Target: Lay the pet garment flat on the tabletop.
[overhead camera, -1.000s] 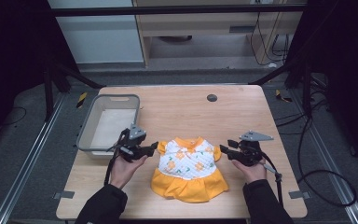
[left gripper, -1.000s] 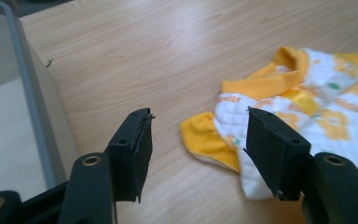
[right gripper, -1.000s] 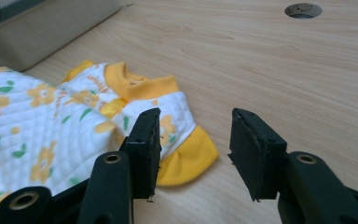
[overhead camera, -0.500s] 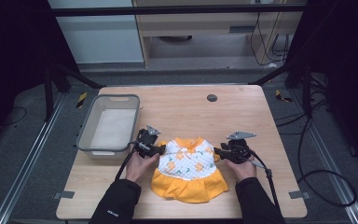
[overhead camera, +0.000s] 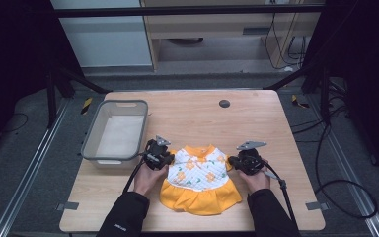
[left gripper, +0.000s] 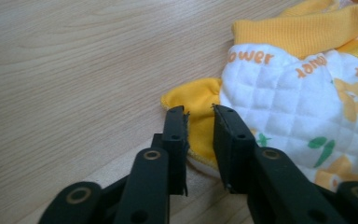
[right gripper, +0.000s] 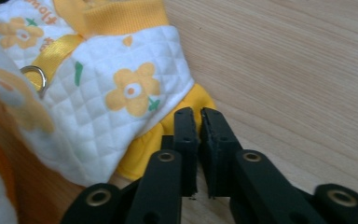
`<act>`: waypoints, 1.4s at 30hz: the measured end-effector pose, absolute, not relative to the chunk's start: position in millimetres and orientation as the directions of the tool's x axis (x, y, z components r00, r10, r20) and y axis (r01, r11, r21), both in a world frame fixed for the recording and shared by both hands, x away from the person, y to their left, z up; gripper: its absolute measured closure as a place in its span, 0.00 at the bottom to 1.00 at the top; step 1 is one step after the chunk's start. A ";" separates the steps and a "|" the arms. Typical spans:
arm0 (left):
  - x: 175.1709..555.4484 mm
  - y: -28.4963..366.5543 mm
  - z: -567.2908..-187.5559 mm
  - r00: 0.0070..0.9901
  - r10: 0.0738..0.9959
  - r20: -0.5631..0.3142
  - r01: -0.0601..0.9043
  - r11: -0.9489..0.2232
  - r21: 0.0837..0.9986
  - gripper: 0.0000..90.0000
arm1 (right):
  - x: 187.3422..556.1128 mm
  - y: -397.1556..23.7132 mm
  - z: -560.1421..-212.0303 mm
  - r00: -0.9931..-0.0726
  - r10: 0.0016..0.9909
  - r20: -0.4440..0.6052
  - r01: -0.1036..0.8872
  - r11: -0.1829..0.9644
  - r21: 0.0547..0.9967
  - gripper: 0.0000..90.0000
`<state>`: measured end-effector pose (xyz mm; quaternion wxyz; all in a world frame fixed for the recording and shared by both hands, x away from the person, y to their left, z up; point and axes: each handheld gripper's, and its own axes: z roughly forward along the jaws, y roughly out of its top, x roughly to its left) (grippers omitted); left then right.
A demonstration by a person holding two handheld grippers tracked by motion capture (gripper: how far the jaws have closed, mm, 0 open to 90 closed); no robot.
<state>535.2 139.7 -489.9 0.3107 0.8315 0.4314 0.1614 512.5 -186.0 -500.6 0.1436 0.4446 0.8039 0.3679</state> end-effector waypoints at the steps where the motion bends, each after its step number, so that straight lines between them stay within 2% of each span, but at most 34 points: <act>1: 535.2 139.4 -489.9 0.579 0.815 0.001 0.615 -0.437 0.656 0.89 | 512.4 -185.2 -500.1 -0.569 0.818 0.088 0.605 0.344 0.718 0.98; 3: 535.4 139.0 -489.6 0.579 0.815 -0.003 0.617 -0.436 0.655 0.96 | 512.1 -183.9 -498.2 -0.574 0.814 0.089 0.606 0.349 0.715 0.98; 5: 534.4 139.2 -488.4 0.584 0.812 0.002 0.615 -0.444 0.652 0.97 | 511.2 -184.8 -495.3 -0.574 0.813 0.097 0.602 0.339 0.723 0.99; 11: 531.6 148.6 -462.9 0.584 0.812 -0.010 0.573 -0.403 0.713 0.98 | 510.6 -189.5 -471.3 -0.592 0.799 0.110 0.534 0.286 0.796 0.99; 18: 538.9 144.8 -424.0 0.578 0.816 0.036 0.504 -0.391 0.771 0.98 | 521.4 -182.3 -446.9 -0.598 0.793 0.115 0.479 0.239 0.844 0.99; 22: 550.0 141.2 -397.0 0.537 0.842 0.054 0.452 -0.342 0.824 0.98 | 536.3 -177.9 -428.2 -0.554 0.828 0.083 0.420 0.193 0.887 0.99; 24: 560.7 139.7 -389.5 0.489 0.871 0.041 0.446 -0.290 0.847 0.96 | 549.2 -177.2 -419.1 -0.500 0.865 0.051 0.379 0.166 0.910 0.98; 25: 564.4 139.2 -388.7 0.465 0.884 0.037 0.449 -0.272 0.851 0.91 | 554.0 -176.8 -418.0 -0.485 0.873 0.052 0.385 0.160 0.909 0.97; 26: 564.4 139.2 -388.7 0.465 0.884 0.037 0.449 -0.272 0.851 0.79 | 554.0 -176.8 -418.0 -0.485 0.873 0.052 0.385 0.160 0.909 0.97; 27: 567.5 139.6 -388.5 0.446 0.894 0.036 0.449 -0.258 0.856 0.70 | 560.6 -176.3 -417.7 -0.451 0.892 0.025 0.388 0.171 0.906 0.87; 30: 567.4 146.2 -387.6 0.438 0.899 0.017 0.464 -0.242 0.852 0.66 | 560.6 -181.0 -417.5 -0.432 0.902 0.017 0.383 0.166 0.909 0.83; 36: 554.6 154.7 -390.9 0.471 0.882 -0.016 0.465 -0.233 0.854 0.63 | 549.0 -188.9 -419.9 -0.462 0.887 0.012 0.396 0.194 0.897 0.81; 42: 529.9 150.4 -414.8 0.564 0.826 -0.003 0.481 -0.325 0.814 0.68 | 527.7 -186.7 -432.6 -0.547 0.836 0.042 0.437 0.243 0.866 0.83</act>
